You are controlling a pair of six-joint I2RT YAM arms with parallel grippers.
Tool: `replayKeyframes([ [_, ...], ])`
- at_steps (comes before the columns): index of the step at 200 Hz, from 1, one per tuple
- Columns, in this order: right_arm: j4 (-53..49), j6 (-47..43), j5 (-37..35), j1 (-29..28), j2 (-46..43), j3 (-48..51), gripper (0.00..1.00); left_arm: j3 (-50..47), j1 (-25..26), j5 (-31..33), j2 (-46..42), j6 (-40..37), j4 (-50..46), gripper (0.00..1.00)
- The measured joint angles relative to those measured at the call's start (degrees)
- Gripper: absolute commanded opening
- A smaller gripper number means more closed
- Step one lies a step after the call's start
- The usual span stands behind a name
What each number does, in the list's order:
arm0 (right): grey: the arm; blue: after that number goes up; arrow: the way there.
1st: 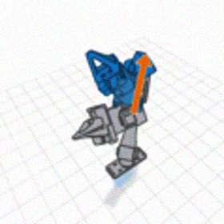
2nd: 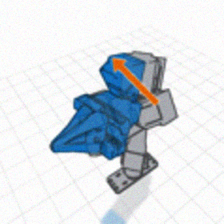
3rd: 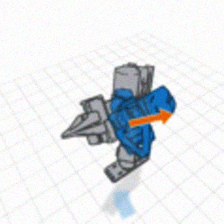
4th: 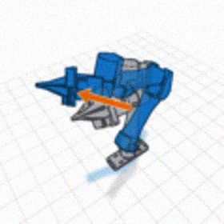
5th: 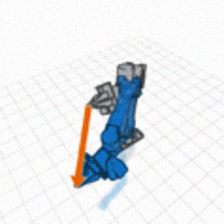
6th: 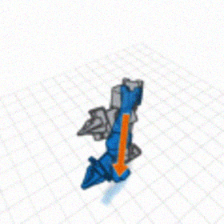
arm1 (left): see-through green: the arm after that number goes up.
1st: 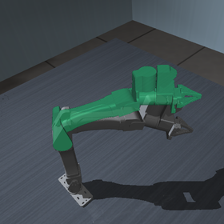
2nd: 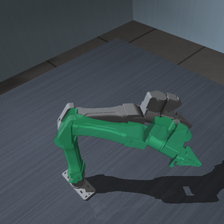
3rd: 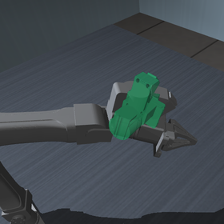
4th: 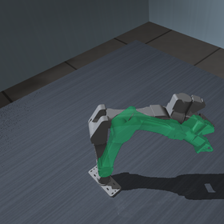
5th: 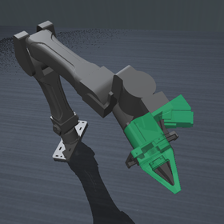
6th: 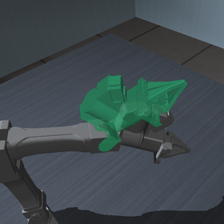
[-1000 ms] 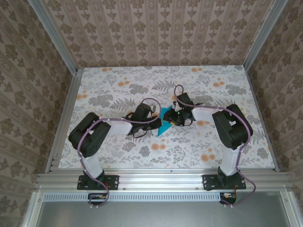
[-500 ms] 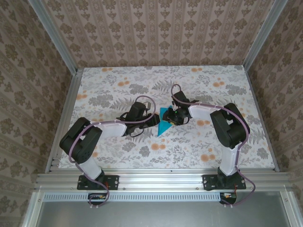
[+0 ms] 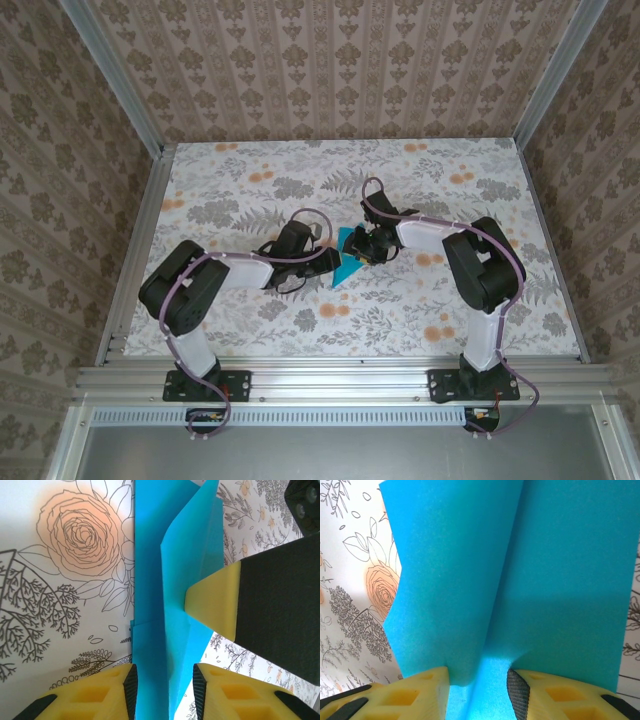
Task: Fold a paper plane with a square sheet of paper (pick it up from the middle)
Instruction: Fourth fold the wing at the center of the table.
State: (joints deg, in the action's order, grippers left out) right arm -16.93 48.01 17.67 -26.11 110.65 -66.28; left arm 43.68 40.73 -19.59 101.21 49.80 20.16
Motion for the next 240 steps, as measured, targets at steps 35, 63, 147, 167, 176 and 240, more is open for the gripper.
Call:
replayKeyframes([
  [35,-1.3,0.9,-0.4,-0.1,0.5,-1.0,0.43,0.6,-0.1,-0.8,1.3,0.1,-0.1,0.27],
  [63,-1.8,1.9,-0.8,-0.2,0.7,-1.4,0.44,1.0,-0.3,-0.8,1.4,0.1,-0.5,0.21],
  [147,-3.5,3.6,-4.4,-1.6,1.2,-2.4,0.45,3.4,-0.3,0.9,1.5,-1.6,-5.0,0.18],
  [167,-4.7,3.9,-6.2,-2.3,1.6,-3.2,0.45,3.3,-0.3,1.5,1.5,-1.8,-5.4,0.24],
  [176,-5.1,4.4,-6.8,-2.5,1.8,-3.4,0.45,3.2,-0.3,1.8,1.2,-1.8,-5.6,0.25],
  [240,-5.4,6.5,-8.5,-3.1,1.9,-3.6,0.46,-1.4,-1.4,2.0,-4.2,0.6,-1.8,0.15],
])
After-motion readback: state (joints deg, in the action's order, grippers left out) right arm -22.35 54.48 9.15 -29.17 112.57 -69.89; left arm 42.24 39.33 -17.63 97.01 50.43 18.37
